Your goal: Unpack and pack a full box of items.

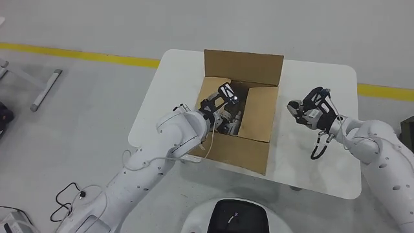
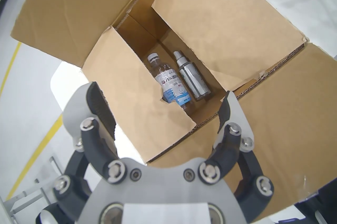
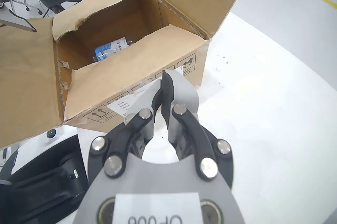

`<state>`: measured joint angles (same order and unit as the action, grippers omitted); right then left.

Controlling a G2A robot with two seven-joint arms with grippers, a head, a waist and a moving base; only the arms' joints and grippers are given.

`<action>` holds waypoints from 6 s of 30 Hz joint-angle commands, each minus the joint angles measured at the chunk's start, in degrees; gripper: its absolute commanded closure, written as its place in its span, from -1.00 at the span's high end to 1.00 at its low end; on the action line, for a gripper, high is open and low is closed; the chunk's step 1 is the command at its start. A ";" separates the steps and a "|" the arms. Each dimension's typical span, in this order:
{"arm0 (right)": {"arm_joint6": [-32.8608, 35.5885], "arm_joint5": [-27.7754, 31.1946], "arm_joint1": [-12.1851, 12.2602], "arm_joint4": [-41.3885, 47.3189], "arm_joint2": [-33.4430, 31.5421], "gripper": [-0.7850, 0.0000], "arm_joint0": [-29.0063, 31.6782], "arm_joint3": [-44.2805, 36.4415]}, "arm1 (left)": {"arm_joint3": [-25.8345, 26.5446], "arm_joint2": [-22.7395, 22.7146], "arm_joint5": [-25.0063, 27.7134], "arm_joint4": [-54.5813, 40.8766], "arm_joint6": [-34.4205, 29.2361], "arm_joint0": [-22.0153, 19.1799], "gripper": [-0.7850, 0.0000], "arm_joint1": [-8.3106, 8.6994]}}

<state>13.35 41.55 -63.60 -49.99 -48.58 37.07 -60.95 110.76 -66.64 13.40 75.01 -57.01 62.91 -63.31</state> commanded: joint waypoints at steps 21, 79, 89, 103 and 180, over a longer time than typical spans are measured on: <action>-6.52 -32.14 1.19 -8.41 -7.64 -1.00 13.14 -17.18 | -10.77 11.41 -20.23 5.06 -7.91 -8.45 1.00 -3.97; -1.71 -28.61 -0.39 -7.03 -18.28 -1.00 19.35 -20.07 | -10.71 -8.77 -16.43 -29.08 -16.49 -5.87 -1.00 -8.63; -0.41 -21.65 -0.62 -7.60 -17.52 -1.00 17.32 -17.51 | -17.87 -13.38 -14.16 -41.01 -17.82 -7.56 -1.00 -7.84; -0.10 -18.21 -1.39 -6.98 -16.28 -1.00 14.59 -14.01 | -17.97 -13.11 -14.88 -38.91 -16.59 -8.20 1.00 -6.60; -2.98 0.41 1.35 -6.69 -31.36 -1.00 23.77 -25.34 | -22.42 -18.31 -23.26 -54.18 -12.31 -5.51 -1.00 -3.59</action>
<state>10.42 40.60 -62.37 -56.02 -79.86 60.65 -85.53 88.31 -84.95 -9.45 20.57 -69.62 57.34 -67.01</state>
